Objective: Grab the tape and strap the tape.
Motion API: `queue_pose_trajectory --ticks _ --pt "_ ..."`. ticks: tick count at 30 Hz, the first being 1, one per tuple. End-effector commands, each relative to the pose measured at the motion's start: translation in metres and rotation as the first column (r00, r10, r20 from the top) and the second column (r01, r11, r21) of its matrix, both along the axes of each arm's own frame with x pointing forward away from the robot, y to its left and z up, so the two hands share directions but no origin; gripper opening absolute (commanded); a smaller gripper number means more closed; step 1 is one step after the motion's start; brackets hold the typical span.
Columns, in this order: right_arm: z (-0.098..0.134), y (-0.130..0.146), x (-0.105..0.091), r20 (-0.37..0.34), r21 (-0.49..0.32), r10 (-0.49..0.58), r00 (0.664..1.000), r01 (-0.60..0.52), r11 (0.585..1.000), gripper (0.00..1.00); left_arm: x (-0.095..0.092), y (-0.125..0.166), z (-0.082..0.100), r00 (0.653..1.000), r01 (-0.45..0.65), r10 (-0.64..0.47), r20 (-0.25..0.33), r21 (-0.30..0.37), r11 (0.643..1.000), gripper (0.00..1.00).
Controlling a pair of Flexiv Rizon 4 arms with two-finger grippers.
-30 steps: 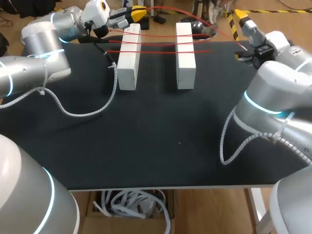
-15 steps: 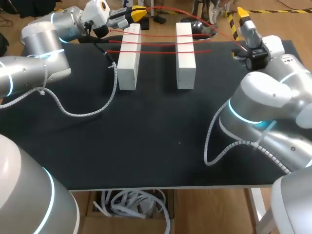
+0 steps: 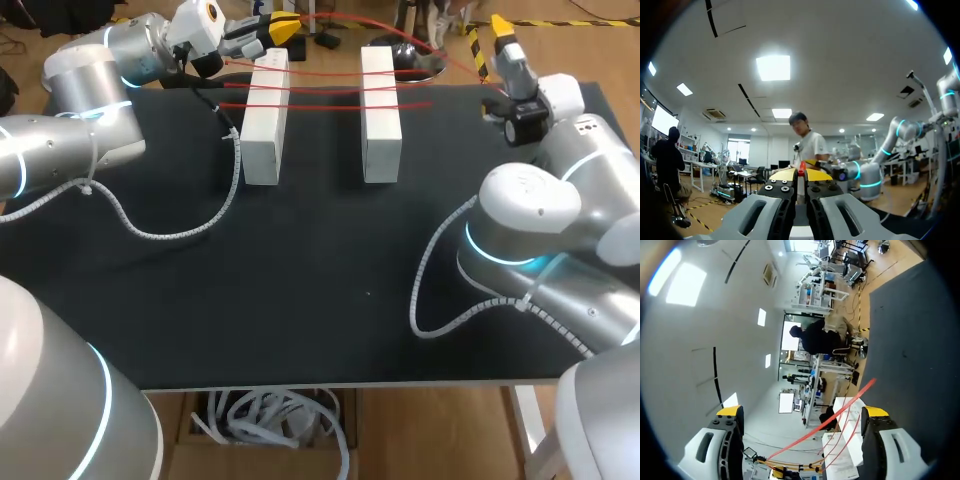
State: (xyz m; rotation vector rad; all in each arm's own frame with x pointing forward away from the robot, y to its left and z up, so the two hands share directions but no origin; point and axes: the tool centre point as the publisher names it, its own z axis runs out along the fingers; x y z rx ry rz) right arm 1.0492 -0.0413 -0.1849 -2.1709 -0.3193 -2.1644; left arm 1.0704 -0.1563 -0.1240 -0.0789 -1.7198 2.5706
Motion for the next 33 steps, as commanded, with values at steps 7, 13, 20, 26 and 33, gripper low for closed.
queue_pose_trajectory --ticks 7,13,20,26,33 --pt "0.003 0.003 0.001 -0.013 -0.015 0.027 1.000 -0.027 1.000 0.44 0.001 0.000 0.000 1.000 0.003 -0.003 0.000 0.000 1.000 0.00" --pt "-0.001 0.004 -0.003 -0.033 -0.034 0.045 0.998 -0.046 0.998 0.48 0.001 0.000 0.000 1.000 0.003 -0.003 0.000 0.000 1.000 0.00" --pt "-0.005 0.000 -0.008 -0.053 -0.049 0.047 0.998 -0.049 0.998 0.35 0.001 0.000 0.000 1.000 0.003 -0.003 0.000 0.000 1.000 0.00" --pt "-0.009 -0.003 -0.012 -0.068 -0.056 0.048 0.997 -0.052 0.997 0.31 0.001 0.000 0.000 1.000 0.003 -0.003 0.000 0.000 1.000 0.00" --pt "-0.009 -0.005 -0.013 -0.074 -0.064 0.047 0.996 -0.052 0.997 0.16 0.001 0.000 0.000 1.000 0.003 -0.003 0.000 0.000 1.000 0.00"
